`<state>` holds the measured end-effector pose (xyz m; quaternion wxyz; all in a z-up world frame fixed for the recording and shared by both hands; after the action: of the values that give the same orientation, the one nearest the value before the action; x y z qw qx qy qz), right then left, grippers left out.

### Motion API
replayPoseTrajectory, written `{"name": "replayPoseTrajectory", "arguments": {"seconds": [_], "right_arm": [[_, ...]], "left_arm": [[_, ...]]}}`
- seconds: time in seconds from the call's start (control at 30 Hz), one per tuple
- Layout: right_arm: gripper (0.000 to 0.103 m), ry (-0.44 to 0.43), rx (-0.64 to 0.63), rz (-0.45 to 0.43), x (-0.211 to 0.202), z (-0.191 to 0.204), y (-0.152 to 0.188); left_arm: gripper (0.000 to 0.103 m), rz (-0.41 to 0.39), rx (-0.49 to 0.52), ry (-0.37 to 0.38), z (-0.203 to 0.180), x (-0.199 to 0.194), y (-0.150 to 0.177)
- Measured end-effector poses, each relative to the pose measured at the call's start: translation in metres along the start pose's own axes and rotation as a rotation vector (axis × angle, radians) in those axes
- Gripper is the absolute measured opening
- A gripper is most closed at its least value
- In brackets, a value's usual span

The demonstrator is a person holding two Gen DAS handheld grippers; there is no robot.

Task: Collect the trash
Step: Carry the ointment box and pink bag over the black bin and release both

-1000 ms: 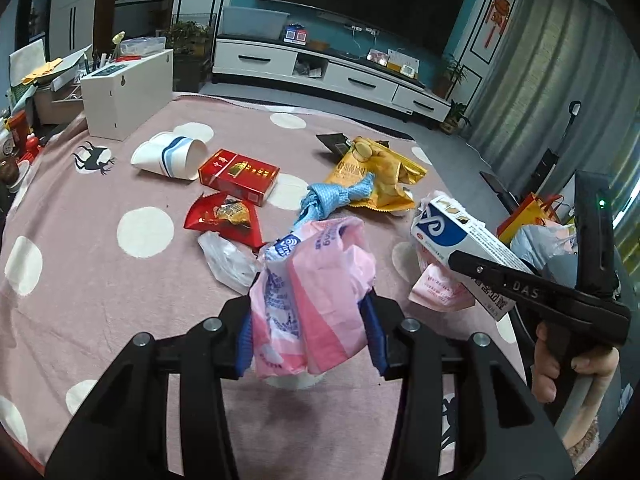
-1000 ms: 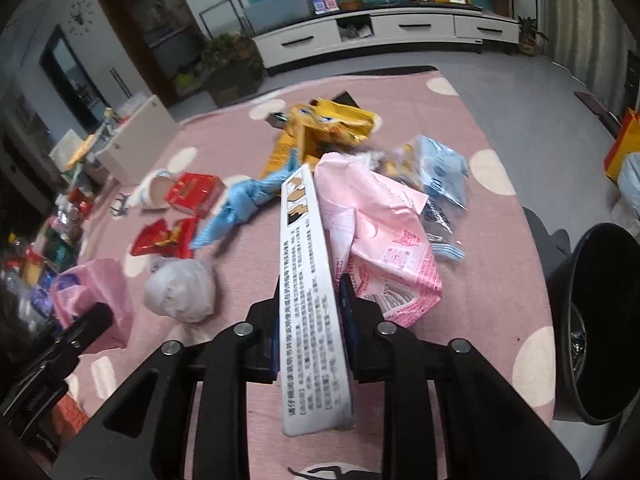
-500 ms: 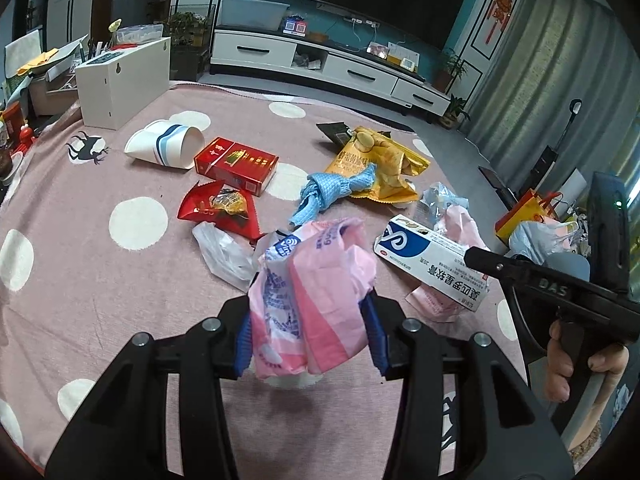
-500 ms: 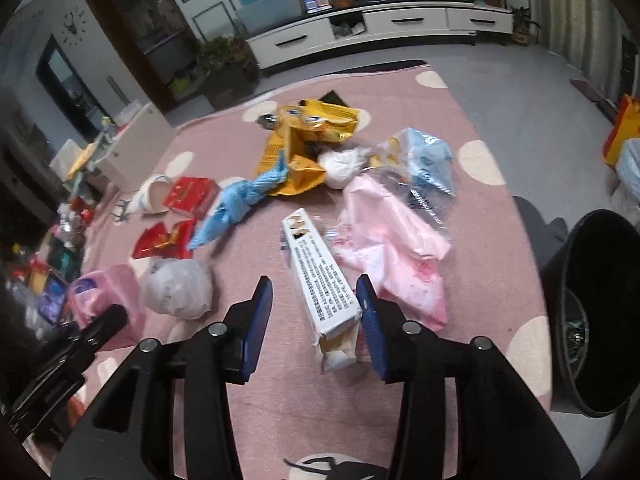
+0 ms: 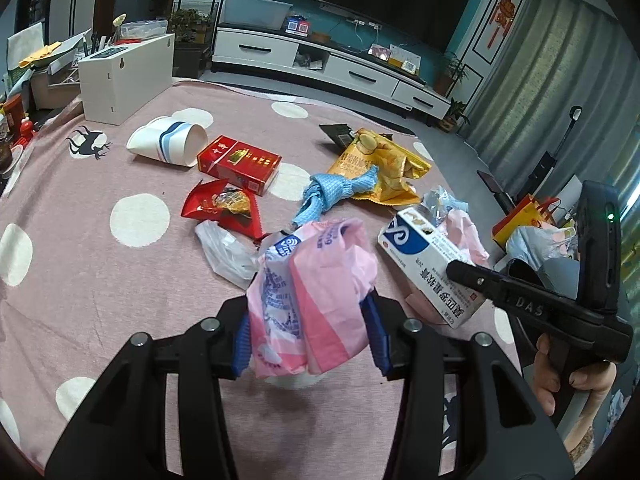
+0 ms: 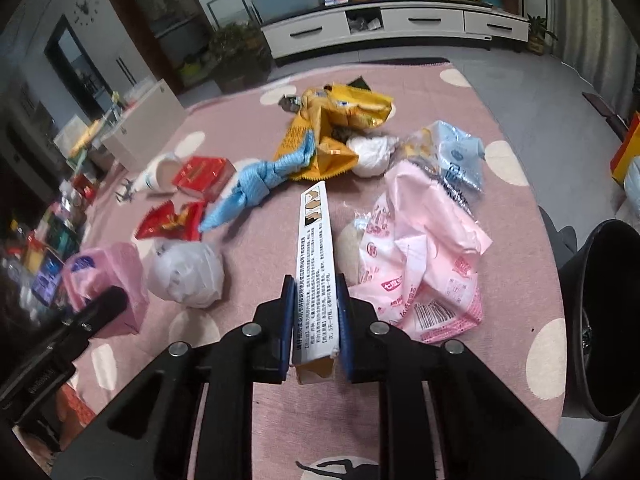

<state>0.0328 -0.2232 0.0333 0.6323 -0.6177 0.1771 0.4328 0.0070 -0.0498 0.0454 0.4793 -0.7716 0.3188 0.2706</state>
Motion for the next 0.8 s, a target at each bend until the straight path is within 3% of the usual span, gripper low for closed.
{"name": "replayPoseTrajectory", "arguments": {"seconds": [0.27, 0.6, 0.8], "right_arm": [[0.020, 0.036, 0.056, -0.138, -0.049, -0.026, -0.009], [0.020, 0.248, 0.186, -0.285, -0.113, -0.091, 0.002], [0.020, 0.346, 0.348, -0.356, -0.150, -0.154, 0.027]], "left_arm": [[0.047, -0.014, 0.061, 0.050, -0.041, -0.002, 0.004], [0.047, -0.022, 0.225, 0.161, -0.136, 0.003, 0.025], [0.047, 0.011, 0.348, 0.263, -0.210, 0.016, 0.048]]}}
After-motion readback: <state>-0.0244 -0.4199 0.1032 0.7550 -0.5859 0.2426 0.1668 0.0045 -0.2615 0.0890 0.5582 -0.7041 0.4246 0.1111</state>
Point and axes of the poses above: each gripper's, at about its wrist camera, not at the fingertips, and x roughly the way its jaws point, z to its left, y to its underside, the point moved 6 cm from there along x, roughly the way its jaws point, and after that the axes turned 10 degrees about -x, right-handed, at the moved point
